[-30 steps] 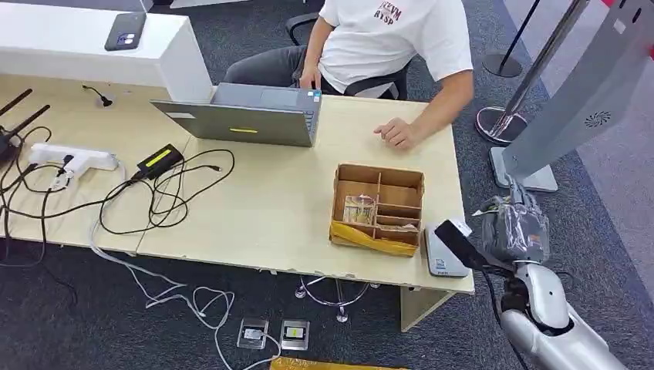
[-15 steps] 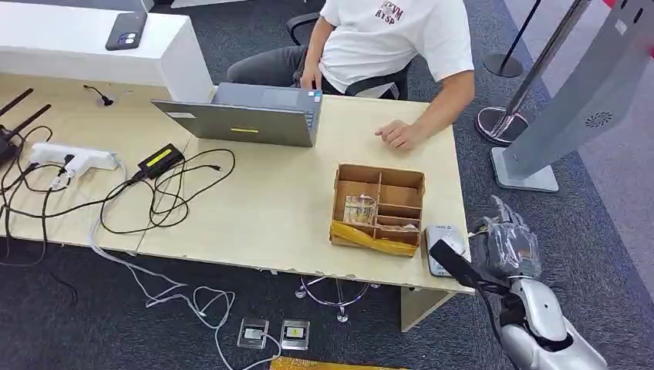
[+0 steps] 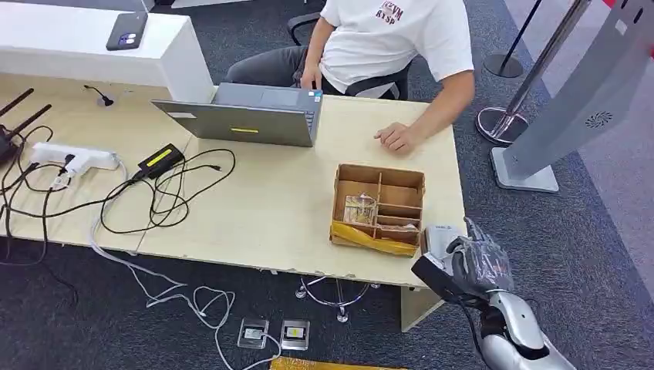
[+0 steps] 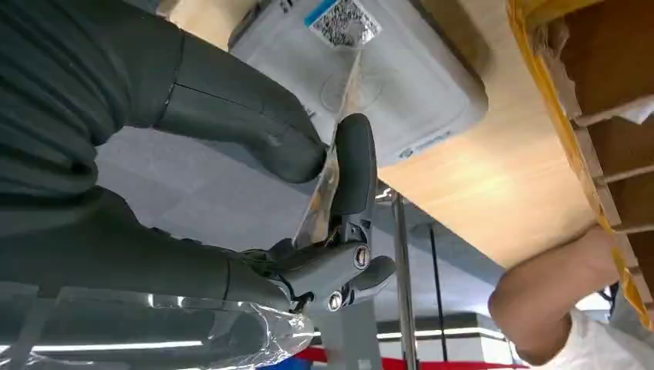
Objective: Pass the card to the sensor for recognition and then transmit it.
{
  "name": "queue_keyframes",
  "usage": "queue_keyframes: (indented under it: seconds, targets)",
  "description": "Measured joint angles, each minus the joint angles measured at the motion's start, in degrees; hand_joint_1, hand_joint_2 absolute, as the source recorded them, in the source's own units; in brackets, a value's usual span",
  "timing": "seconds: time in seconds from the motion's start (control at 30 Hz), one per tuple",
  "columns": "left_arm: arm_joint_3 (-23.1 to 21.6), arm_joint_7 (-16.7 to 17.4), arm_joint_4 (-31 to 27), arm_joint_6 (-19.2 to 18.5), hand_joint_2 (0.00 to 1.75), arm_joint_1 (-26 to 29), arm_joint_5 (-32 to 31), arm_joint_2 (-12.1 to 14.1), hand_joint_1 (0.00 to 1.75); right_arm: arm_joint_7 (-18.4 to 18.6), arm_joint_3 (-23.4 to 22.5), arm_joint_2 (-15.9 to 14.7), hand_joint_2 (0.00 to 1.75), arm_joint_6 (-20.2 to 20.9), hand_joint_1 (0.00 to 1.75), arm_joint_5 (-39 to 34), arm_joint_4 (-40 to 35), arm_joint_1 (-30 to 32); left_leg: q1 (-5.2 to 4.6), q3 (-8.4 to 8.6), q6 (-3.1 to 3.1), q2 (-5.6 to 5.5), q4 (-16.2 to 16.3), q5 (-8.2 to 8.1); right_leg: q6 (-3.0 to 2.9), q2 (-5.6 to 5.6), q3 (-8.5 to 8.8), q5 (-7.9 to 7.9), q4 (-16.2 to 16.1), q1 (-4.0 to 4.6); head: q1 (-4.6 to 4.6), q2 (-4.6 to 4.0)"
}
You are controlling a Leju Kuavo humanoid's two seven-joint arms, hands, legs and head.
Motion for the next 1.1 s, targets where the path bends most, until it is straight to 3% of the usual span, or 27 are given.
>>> queue_keyframes:
  seconds: [0.63, 1.1]
  targets:
    - [-1.22, 0.46, -0.52, -0.02, 0.00, -0.02, 0.00, 0.15, 0.00, -1.29, 1.29, 4.59, 1.75, -2.36, 1.75, -1.03, 6.20, 1.18, 0.00, 0.08, 0.00, 0.01, 0.00, 0.00, -0.01, 0.02, 0.07, 0.00, -0.01, 0.00, 0.00, 0.00]
    - [-1.75, 0.46, -0.81, -0.02, 0.00, -0.03, -0.04, 0.15, 0.00, 0.20, 0.81, 4.72, 1.75, -4.13, 1.75, 1.49, 6.49, -1.62, 0.00, 0.08, 0.00, 0.04, 0.00, 0.00, -0.03, 0.06, 0.07, 0.02, 0.00, 0.00, 0.00, 0.00]
